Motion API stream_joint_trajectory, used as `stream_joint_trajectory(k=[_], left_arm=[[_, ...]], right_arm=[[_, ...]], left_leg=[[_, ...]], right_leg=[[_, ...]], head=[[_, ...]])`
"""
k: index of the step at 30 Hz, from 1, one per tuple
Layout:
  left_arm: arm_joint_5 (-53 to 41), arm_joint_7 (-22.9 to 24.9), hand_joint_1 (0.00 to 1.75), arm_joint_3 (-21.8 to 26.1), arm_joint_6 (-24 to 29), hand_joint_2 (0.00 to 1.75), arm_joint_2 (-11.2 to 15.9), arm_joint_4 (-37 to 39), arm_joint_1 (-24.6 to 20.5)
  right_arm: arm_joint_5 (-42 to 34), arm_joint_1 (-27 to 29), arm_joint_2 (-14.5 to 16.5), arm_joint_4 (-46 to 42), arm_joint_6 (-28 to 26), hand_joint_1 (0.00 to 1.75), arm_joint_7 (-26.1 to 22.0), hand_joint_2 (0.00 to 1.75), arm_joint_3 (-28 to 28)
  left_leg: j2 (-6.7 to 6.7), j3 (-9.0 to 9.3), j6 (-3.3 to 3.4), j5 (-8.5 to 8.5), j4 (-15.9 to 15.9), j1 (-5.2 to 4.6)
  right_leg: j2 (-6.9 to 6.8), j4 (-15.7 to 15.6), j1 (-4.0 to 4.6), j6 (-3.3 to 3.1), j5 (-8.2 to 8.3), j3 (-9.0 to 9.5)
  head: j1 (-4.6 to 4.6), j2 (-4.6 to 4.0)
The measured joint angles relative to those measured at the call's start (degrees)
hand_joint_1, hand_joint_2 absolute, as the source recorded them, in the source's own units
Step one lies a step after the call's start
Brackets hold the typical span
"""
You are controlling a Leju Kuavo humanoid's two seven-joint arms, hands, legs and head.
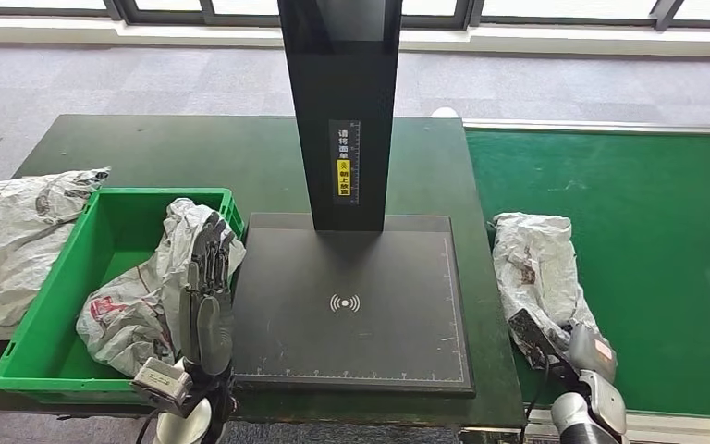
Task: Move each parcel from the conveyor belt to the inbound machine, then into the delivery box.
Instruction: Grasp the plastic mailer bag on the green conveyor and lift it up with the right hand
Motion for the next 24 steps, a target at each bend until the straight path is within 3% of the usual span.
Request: stream_joint_trajectory(k=[11,24], left_arm=[[-0.77,0.0,0.0,0.0,0.08,0.0,0.0,-1.82,1.5],[0.03,0.0,0.0,0.0,0.13,0.0,0.08,-3.39,2.29]], right_arm=[[-6.05,3.84,1.9,-9.01,-1.03,1.75,-2.89,1.75,3.04],[-21.94,15.13,6.34,-38.1,-9.61,1.75,-15.38,1.75,4.62]], left_leg=[[-0.08,-0.15,-0.01,0.0,-0.01,0.0],[-0.24,-0.32,-0.01,-0.01,-0.01,-0.01]], right_leg=[[-0.03,0.02,0.0,-0.02,-0.04,-0.13],[-0.22,0.01,-0.01,-0.03,-0.11,-0.23]], head=[[0.0,0.0],[0.0,0.0]])
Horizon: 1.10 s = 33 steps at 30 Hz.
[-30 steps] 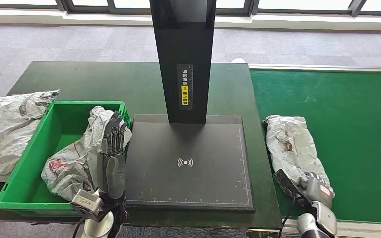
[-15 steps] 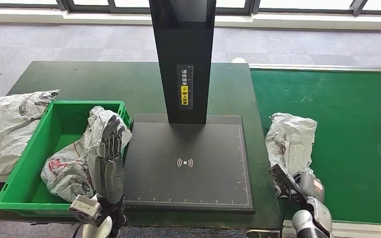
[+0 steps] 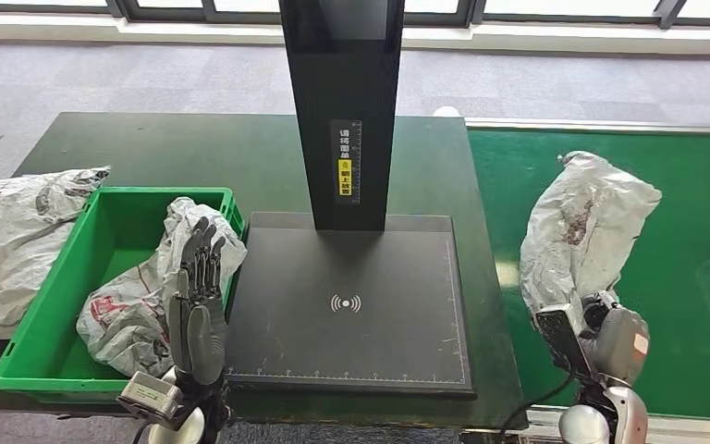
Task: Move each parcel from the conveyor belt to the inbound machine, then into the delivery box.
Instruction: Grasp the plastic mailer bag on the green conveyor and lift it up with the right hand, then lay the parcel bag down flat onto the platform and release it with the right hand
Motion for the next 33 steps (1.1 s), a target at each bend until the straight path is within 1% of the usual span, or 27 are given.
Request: stream_joint_trajectory(k=[3,5,8,11,20,22,24,26,28,30,33], left_arm=[[1.04,0.0,0.0,0.0,0.52,0.0,0.2,-0.26,0.04],[1.47,0.0,0.0,0.0,0.82,0.0,0.34,-0.4,0.06],[1.72,0.0,0.0,0.0,0.88,0.0,0.5,-0.55,0.07],[1.76,0.0,0.0,0.0,0.91,0.0,0.66,-0.64,0.08],[1.76,0.0,0.0,0.0,0.93,0.0,0.82,-0.67,0.09],[1.76,0.0,0.0,0.0,0.93,0.0,0.85,-0.66,0.09],[1.77,0.0,0.0,0.0,0.9,0.0,0.91,-0.65,0.09],[1.92,0.0,0.0,0.0,0.78,0.0,1.01,-0.6,0.01],[2.14,0.0,0.0,-0.02,0.38,0.0,1.09,-0.35,-0.38],[2.2,0.0,0.0,-0.05,-0.17,0.0,1.12,0.29,-1.24],[2.16,0.0,0.0,-0.21,-0.87,0.0,1.11,1.73,-3.02]], right_arm=[[-4.52,2.96,1.15,-6.28,-0.45,1.75,-6.35,1.75,1.55],[-5.99,4.85,2.08,-10.7,-0.22,1.75,-8.48,1.75,3.32],[-6.41,6.69,3.12,-15.2,0.12,1.75,-8.66,1.75,5.16],[-6.53,7.41,3.52,-17.47,0.18,1.75,-8.65,1.75,5.96],[-6.65,8.15,3.85,-19.51,0.2,1.75,-8.72,1.75,6.77],[-7.95,8.32,3.9,-19.85,0.81,1.75,-9.81,1.75,7.0],[-10.03,8.72,3.91,-20.73,2.9,1.75,-11.93,1.75,8.03],[-10.58,9.06,3.91,-21.86,6.24,1.75,-13.22,1.75,10.49],[-10.45,8.93,3.9,-22.41,9.56,1.75,-13.13,1.75,14.08],[-12.18,7.91,3.9,-21.78,13.41,1.75,-12.43,1.75,18.25],[-14.55,5.11,3.97,-17.8,18.67,1.75,-10.72,1.75,24.57]], left_leg=[[0.0,-0.02,0.0,0.0,0.0,0.0],[0.02,-0.01,-0.01,-0.01,0.0,0.01],[0.02,-0.01,-0.02,-0.01,-0.01,0.02],[0.02,-0.01,-0.02,0.0,-0.01,0.02],[0.03,-0.01,-0.01,0.0,0.0,-0.01],[0.02,-0.01,-0.01,0.0,0.0,-0.01],[0.02,-0.02,-0.01,0.0,0.0,-0.01],[0.06,-0.01,-0.02,-0.01,-0.01,0.0],[0.1,-0.02,-0.02,0.0,-0.01,0.02],[0.11,-0.03,-0.05,0.02,-0.02,0.04],[0.12,0.0,-0.1,0.08,-0.02,0.07]], right_leg=[[-0.01,0.0,0.01,-0.02,-0.01,-0.02],[0.02,0.01,0.02,-0.04,-0.03,-0.04],[0.01,0.01,0.02,-0.06,-0.05,-0.05],[0.01,0.01,0.01,-0.06,-0.05,-0.03],[0.01,0.0,-0.01,-0.05,-0.03,-0.03],[0.01,0.01,-0.01,-0.05,-0.04,-0.03],[0.02,0.02,0.0,-0.06,-0.04,-0.03],[0.05,0.03,0.01,-0.06,-0.04,-0.06],[0.08,0.04,0.02,-0.07,-0.04,-0.08],[0.09,0.05,0.04,-0.08,-0.04,-0.08],[0.1,0.05,0.08,-0.12,-0.01,-0.08]], head=[[0.0,0.0],[-0.01,0.0],[0.0,0.0],[0.0,0.0],[0.0,0.0],[0.0,0.0],[0.0,0.0],[0.0,0.0],[0.0,0.0],[0.0,0.0],[-0.01,0.0]])
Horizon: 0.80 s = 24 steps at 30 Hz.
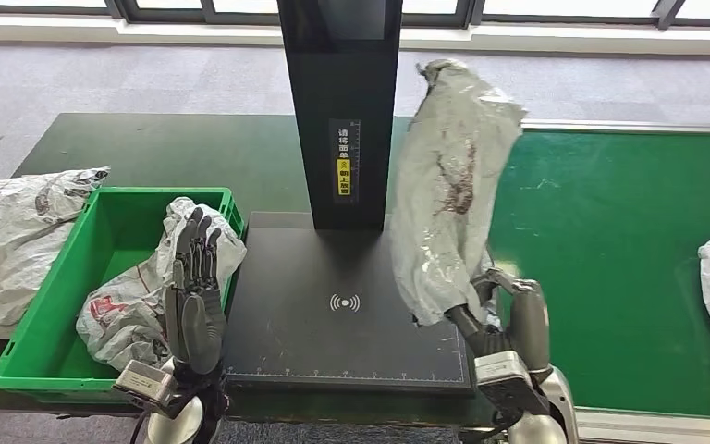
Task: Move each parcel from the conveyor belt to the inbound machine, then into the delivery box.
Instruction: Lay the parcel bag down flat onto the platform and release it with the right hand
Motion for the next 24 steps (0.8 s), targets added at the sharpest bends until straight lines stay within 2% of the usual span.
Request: stream_joint_trajectory(k=[6,17,21,24], left_arm=[[0.06,0.0,0.0,-0.1,-1.54,0.0,-0.01,2.5,-2.39],[-0.72,0.0,0.0,-0.03,-3.14,0.0,-0.01,3.2,-2.51],[-1.2,0.0,0.0,-0.03,-3.29,0.0,-0.01,3.18,-2.45],[-1.34,0.0,0.0,-0.02,-3.27,0.0,0.0,3.07,-2.19]], right_arm=[[3.17,-3.45,0.08,8.18,3.55,1.75,3.62,1.75,8.33],[3.93,-6.23,0.16,13.58,6.88,1.75,3.67,1.75,11.33],[3.79,-6.51,0.16,14.31,7.11,0.04,3.28,1.75,11.95],[3.05,-6.58,0.15,14.57,6.35,0.0,3.49,1.75,12.02]], left_leg=[[-0.06,-0.03,0.02,0.08,0.0,0.0],[-0.06,-0.06,0.0,0.05,0.0,-0.01],[-0.06,-0.06,0.0,0.05,0.0,-0.01],[-0.06,-0.06,0.0,0.05,0.0,-0.01]], right_leg=[[-0.07,0.01,0.0,-0.04,0.05,0.01],[-0.07,0.0,0.0,-0.05,0.04,-0.02],[-0.07,0.01,0.0,-0.05,0.04,-0.02],[-0.07,0.01,0.0,-0.05,0.04,-0.02]], head=[[0.0,0.0],[0.01,0.0],[-0.01,0.0],[0.01,0.0]])
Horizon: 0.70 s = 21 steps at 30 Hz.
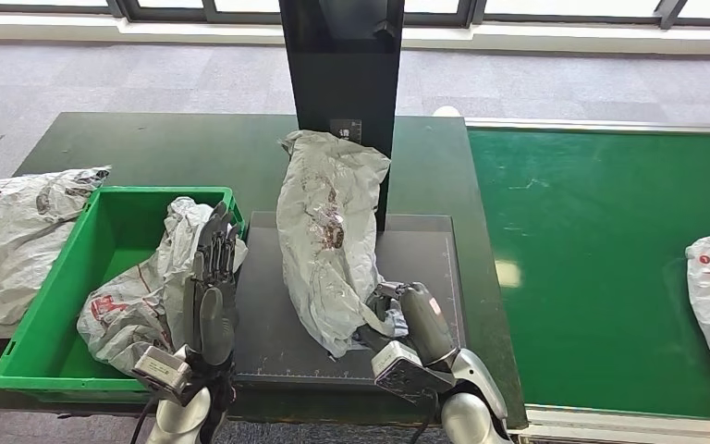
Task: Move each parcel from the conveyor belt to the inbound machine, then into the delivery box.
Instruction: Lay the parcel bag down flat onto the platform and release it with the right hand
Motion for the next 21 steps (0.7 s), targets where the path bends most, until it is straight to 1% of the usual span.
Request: stream_joint_trajectory(k=[7,19,21], left_arm=[[-0.44,0.0,0.0,0.02,0.02,0.0,-0.03,-0.57,0.42],[-0.44,0.0,0.0,0.34,-0.1,0.0,-0.36,-0.71,0.66],[-0.31,0.0,0.0,0.37,-0.19,0.0,-0.37,-0.69,0.71]], right_arm=[[0.55,-0.85,0.01,0.6,-0.03,0.0,2.96,1.75,0.0],[3.49,-0.9,0.02,0.85,-0.83,0.0,2.56,1.75,0.89],[3.71,-0.87,0.06,0.88,-0.67,0.0,2.41,0.87,1.57]], left_leg=[[0.0,0.0,0.0,0.0,0.0,0.0],[0.0,0.0,0.0,0.0,0.0,0.0],[0.0,0.0,0.0,0.0,0.0,0.0]], right_leg=[[0.0,0.0,0.0,0.0,0.0,0.0],[0.01,0.0,0.0,0.0,0.0,-0.01],[0.01,0.0,0.0,0.0,0.0,-0.02]], head=[[-0.01,0.0],[-0.01,0.0],[-0.01,0.0]])
